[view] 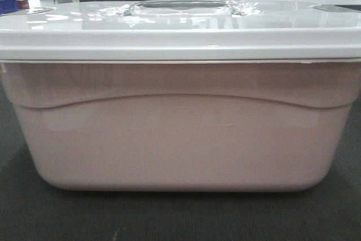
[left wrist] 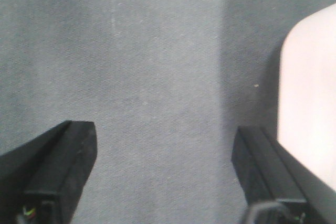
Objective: Grab white bin and place on right shelf
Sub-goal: 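Move both grippers down to the lid rim on opposite ends of the bin, then close both grippers on the white lid rim at the bin's ends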
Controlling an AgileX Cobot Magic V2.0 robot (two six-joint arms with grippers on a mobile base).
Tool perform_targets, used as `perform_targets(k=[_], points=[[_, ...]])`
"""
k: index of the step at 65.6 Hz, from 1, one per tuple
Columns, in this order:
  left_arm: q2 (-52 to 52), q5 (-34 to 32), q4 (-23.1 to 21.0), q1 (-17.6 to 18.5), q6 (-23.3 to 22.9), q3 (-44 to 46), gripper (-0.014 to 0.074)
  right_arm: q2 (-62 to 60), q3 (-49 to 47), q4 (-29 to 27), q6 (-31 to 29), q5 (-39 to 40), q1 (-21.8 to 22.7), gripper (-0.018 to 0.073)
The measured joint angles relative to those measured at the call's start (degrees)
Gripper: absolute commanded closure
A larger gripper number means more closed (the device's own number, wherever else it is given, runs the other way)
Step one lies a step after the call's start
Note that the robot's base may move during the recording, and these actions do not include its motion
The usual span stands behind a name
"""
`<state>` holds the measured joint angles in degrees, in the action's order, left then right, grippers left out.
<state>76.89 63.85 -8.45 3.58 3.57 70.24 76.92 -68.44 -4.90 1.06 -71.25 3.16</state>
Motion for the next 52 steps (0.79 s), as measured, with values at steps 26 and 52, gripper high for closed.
perform_targets(k=[26, 52], points=[[0.00, -0.08, -9.79, 0.00, 0.00, 4.47, 0.0157, 0.00, -7.78, -4.03, -1.06, -0.11, 0.00, -0.0064], [2.64, 6.77, -22.18, -2.41, 6.83, 10.78, 0.0184, 4.11, -14.01, -20.60, -10.34, -0.36, 0.00, -0.0064]])
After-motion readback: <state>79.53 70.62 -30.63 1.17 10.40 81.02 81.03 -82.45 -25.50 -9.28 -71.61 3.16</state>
